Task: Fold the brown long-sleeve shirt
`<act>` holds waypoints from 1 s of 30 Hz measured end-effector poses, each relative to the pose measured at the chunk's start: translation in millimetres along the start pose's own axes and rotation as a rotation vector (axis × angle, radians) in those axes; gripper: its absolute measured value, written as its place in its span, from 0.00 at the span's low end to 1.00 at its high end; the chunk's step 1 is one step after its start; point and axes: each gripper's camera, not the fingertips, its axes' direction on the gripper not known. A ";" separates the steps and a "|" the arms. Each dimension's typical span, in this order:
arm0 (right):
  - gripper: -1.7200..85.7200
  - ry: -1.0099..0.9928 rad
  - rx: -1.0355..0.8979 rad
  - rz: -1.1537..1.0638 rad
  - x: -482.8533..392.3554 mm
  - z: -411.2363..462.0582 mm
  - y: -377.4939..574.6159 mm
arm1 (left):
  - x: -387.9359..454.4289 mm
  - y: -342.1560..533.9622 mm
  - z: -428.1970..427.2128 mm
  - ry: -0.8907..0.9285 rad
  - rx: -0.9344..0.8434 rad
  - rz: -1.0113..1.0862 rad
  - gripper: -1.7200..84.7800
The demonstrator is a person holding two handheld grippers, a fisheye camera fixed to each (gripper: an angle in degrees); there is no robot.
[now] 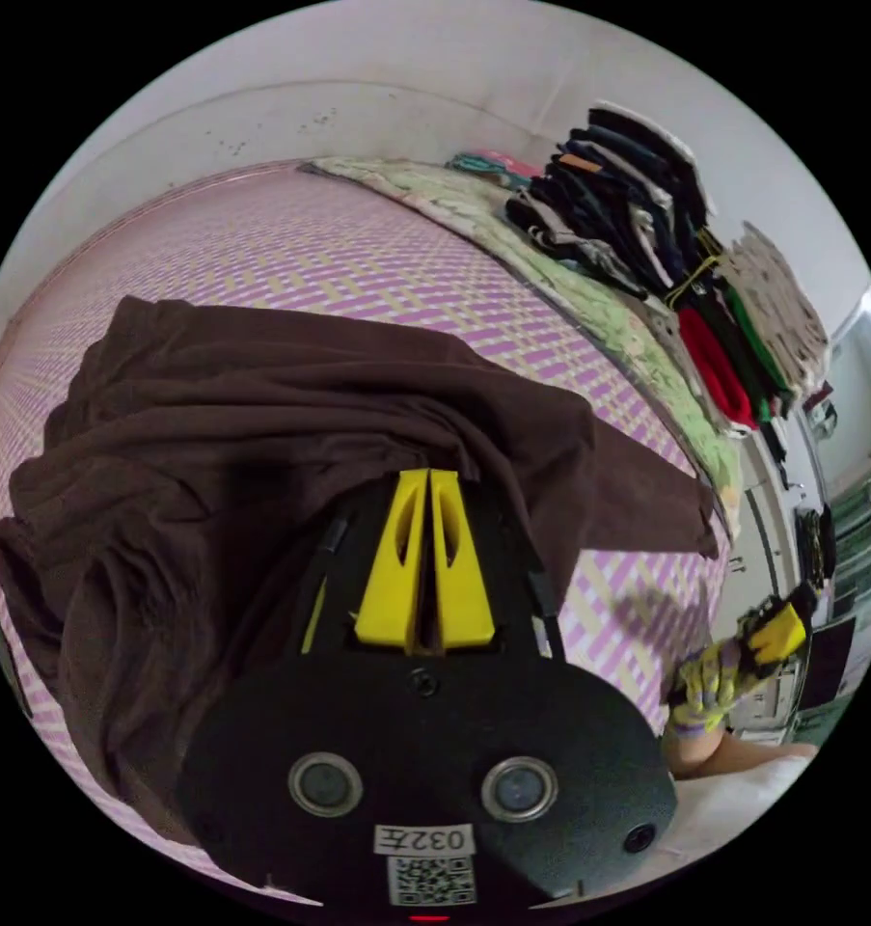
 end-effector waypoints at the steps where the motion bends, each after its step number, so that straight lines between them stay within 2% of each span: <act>1: 0.01 -0.018 0.001 0.006 1.3 -1.8 0.4 | -9.9 26.4 -27.7 0.012 0.046 -0.009 0.03; 3: 0.01 -0.041 0.000 0.025 4.5 -3.2 0.7 | -35.9 66.9 -71.8 -0.025 0.112 -0.050 0.07; 7: 0.01 -0.042 -0.008 0.053 7.2 -1.5 -0.3 | -124.4 168.0 -184.9 -0.242 0.291 -0.212 0.11; 9: 0.01 -0.037 -0.009 0.048 5.0 -1.5 -0.4 | -163.1 207.8 -223.0 -0.265 0.330 -0.268 0.13; 15: 0.01 -0.033 0.001 0.045 -0.1 -4.1 -0.1 | -262.8 270.2 -239.0 -0.150 0.184 -0.279 0.16; 20: 0.01 -0.034 -0.001 0.042 -6.9 -4.6 0.7 | -294.8 279.0 -238.4 -0.071 0.091 -0.296 0.11; 21: 0.01 -0.034 -0.001 0.039 -8.7 -4.3 0.7 | -304.6 284.5 -239.5 -0.054 0.084 -0.338 0.07; 23: 0.01 -0.036 -0.005 0.038 -10.6 -3.1 0.4 | -319.1 300.2 -245.5 0.070 0.151 -0.394 0.03; 25: 0.01 -0.046 -0.008 0.027 -13.9 -1.1 -0.2 | -332.8 333.8 -260.9 0.394 0.372 -0.432 0.02; 26: 0.01 -0.050 -0.010 0.022 -15.1 -0.4 -0.4 | -332.7 343.0 -266.1 0.491 0.454 -0.421 0.01; 28: 0.01 -0.065 -0.044 0.004 -22.2 7.3 -1.9 | -309.1 367.7 -282.6 0.754 0.686 -0.344 0.00; 30: 0.01 -0.103 -0.133 -0.024 -38.7 26.4 -3.6 | -271.3 367.3 -289.4 0.836 0.721 -0.215 0.00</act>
